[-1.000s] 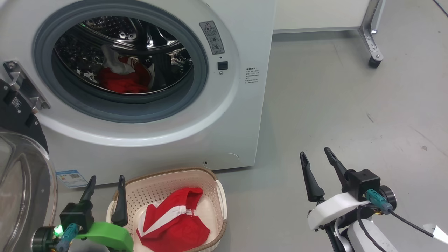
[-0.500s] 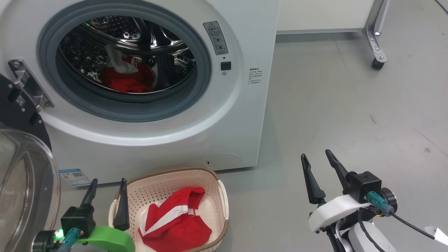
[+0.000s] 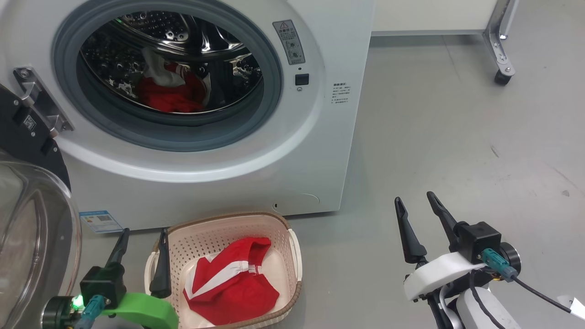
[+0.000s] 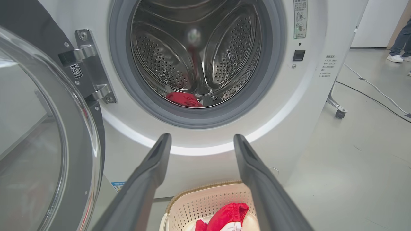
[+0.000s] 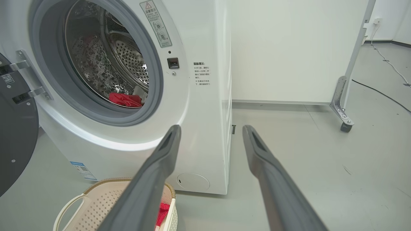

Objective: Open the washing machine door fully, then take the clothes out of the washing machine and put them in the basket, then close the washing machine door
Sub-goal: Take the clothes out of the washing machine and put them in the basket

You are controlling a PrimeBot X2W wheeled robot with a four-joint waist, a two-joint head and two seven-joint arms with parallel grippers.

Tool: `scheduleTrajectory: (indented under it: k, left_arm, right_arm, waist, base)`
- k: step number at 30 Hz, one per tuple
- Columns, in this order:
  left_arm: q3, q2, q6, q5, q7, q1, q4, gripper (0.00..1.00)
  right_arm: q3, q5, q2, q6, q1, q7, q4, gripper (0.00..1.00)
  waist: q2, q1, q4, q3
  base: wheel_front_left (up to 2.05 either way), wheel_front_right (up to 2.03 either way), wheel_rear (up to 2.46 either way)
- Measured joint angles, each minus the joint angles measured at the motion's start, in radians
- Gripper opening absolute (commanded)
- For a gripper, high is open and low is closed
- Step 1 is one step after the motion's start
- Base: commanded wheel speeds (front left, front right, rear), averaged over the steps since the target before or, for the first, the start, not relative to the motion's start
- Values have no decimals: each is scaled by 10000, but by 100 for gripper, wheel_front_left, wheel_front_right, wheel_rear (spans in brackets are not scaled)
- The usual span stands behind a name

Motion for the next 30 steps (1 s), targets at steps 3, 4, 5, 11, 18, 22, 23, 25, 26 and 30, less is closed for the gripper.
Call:
scheduleTrajectory:
  k: [3, 4, 5, 11, 18, 22, 23, 25, 26, 30]
  left_arm:
    - [25, 29, 2, 10, 44, 0, -77, 100]
    - [27, 36, 2, 44, 111, 0, -94, 100]
    - [27, 40, 2, 44, 125, -1, -107, 100]
    - [4, 109, 2, 221, 249, -256, -359, 100]
    - [-178, 128, -12, 316, 353, -1830, -454, 100]
    - [-211, 176, -77, 351, 646, -2734, -249, 100]
    - [-196, 207, -121, 359, 713, -2952, -157, 100]
    - [-159, 240, -136, 351, 932, -3383, 56, 100]
    - [-153, 259, -150, 351, 1049, -3601, 155, 100]
    - [-19, 393, -324, 232, 1645, -4522, 675, 100]
  right_arm:
    - [29, -25, 2, 0, -7, 0, -88, 100]
    - [33, -29, 4, 0, -14, 2, -117, 100]
    - [33, -36, 6, 0, -28, 2, -146, 100]
    - [35, -115, 8, -2, -86, 2, -337, 100]
    - [125, -148, 6, -2, -785, 0, -637, 100]
    - [328, -148, 4, 0, -1205, 0, -825, 100]
    - [374, -142, 0, 2, -1321, 0, -846, 100]
    - [491, -119, -8, 2, -1538, 0, -917, 100]
    - [543, -98, -10, 2, -1631, 0, -959, 100]
    - [698, 6, -29, 2, -1959, 0, -1066, 100]
  waist:
    - [0, 0, 19, 146]
    - [0, 0, 21, 203]
    - [0, 0, 22, 266]
    - [0, 0, 23, 764]
    - [0, 0, 19, 1600]
    - [0, 1, -12, 2131]
    - [0, 1, -27, 2264]
    - [0, 1, -67, 2536]
    - [0, 1, -93, 2673]
    - [0, 2, -227, 3213]
  base:
    - [0, 0, 0]
    - [0, 0, 0]
    - [0, 0, 0]
    - [0, 0, 0]
    - [0, 0, 0]
    - [0, 0, 0]
    - [0, 0, 0]
    - [0, 0, 0]
    - [0, 0, 0]
    - [0, 0, 0]
